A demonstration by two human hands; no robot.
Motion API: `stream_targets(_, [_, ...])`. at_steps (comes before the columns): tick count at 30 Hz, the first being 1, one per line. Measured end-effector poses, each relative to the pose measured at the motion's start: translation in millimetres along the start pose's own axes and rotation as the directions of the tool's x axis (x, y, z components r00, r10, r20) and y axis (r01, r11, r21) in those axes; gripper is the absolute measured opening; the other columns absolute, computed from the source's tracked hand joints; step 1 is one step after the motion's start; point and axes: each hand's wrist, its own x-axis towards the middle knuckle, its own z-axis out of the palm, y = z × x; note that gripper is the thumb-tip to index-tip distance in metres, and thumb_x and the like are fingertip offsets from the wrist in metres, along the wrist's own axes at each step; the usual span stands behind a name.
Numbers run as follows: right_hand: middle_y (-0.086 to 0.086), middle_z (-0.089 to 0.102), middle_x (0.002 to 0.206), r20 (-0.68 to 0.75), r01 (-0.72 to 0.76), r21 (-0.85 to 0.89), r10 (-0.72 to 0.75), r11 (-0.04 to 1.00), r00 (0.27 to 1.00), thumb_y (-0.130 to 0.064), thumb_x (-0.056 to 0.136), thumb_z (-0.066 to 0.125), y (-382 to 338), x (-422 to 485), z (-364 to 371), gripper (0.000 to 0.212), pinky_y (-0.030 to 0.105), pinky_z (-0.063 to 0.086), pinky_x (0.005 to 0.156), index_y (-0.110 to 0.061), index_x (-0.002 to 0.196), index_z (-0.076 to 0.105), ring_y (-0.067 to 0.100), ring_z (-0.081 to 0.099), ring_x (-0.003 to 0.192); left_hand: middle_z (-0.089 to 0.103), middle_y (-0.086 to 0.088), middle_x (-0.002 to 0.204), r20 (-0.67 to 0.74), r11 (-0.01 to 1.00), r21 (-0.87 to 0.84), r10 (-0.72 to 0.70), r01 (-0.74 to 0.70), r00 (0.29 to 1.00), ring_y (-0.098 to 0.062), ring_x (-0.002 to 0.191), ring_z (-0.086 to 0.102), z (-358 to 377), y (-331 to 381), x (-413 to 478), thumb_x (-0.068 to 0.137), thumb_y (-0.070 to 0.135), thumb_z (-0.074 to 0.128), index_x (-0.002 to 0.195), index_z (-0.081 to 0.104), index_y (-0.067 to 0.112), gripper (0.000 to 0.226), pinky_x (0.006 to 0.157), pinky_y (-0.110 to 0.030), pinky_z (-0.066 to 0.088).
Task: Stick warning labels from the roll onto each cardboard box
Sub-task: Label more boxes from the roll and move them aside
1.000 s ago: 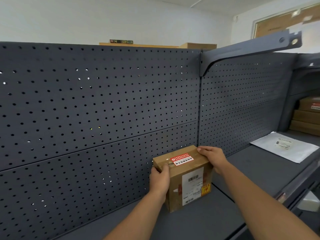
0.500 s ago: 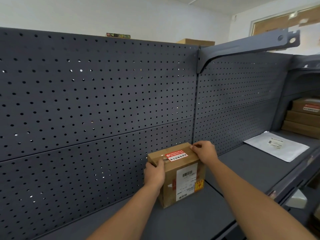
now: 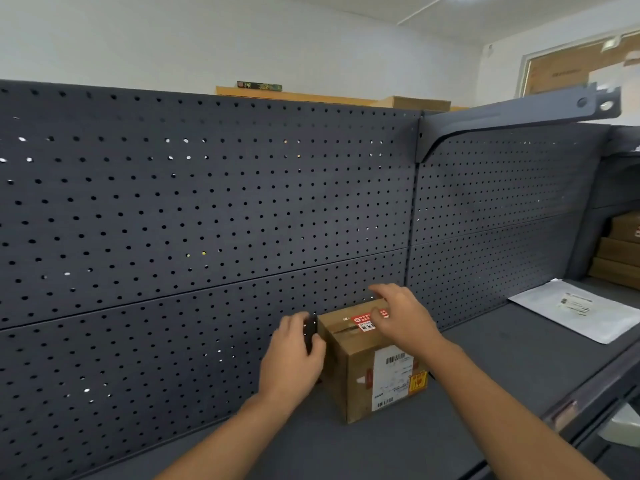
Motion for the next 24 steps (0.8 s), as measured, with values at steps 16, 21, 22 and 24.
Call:
stream_targets(16, [-0.011,0.052,0.132,0.046,0.37,0.091,-0.375,0.924,0.926,-0.039,0.096,0.059,-153.1,-70.1,71.4,0.056,0.029,0.044,0.106,-0.023,0.149,0.049,0.012,0.046,0.124,0.05,0.015,0.141,-0.033,0.882,0.45,0.17,-0.137,0.985,-0.012,0.133,0.046,-177.8,-111.8,-101.9,0.096,0.042,0.054,0.145,0.052,0.027,0.051,0.11,-0.035,0.044])
stream_targets(21, [-0.015,0.049,0.136,0.115,0.446,0.121,-0.459,0.887,0.881,-0.042,0.1,0.055,-210.0,-88.7,111.3,0.055,0.023,0.039,0.108,-0.026,0.152,0.045,0.009,0.043,0.127,0.05,0.015,0.14,-0.057,0.857,0.514,0.089,-0.047,0.994,-0.013,0.133,0.047,-221.1,-146.9,-143.2,0.096,0.044,0.052,0.145,0.053,0.028,0.051,0.11,-0.034,0.044])
stream_targets(22, [-0.015,0.049,0.135,0.124,0.457,0.13,-0.472,0.88,0.873,-0.042,0.1,0.055,-221.3,-91.9,119.1,0.055,0.022,0.039,0.108,-0.026,0.151,0.045,0.009,0.043,0.127,0.051,0.015,0.139,-0.064,0.849,0.527,0.075,-0.03,0.995,-0.013,0.132,0.048,-230.2,-153.6,-150.8,0.096,0.044,0.052,0.145,0.053,0.028,0.051,0.11,-0.034,0.044])
stream_targets(24, [-0.014,0.049,0.134,0.14,0.468,0.15,-0.488,0.871,0.862,-0.041,0.1,0.055,-243.9,-98.6,133.3,0.054,0.021,0.038,0.108,-0.026,0.151,0.046,0.01,0.044,0.126,0.053,0.014,0.136,-0.09,0.831,0.557,0.055,0.005,0.994,-0.014,0.128,0.052,-249.2,-165.2,-166.5,0.095,0.044,0.051,0.141,0.057,0.027,0.05,0.107,-0.035,0.047])
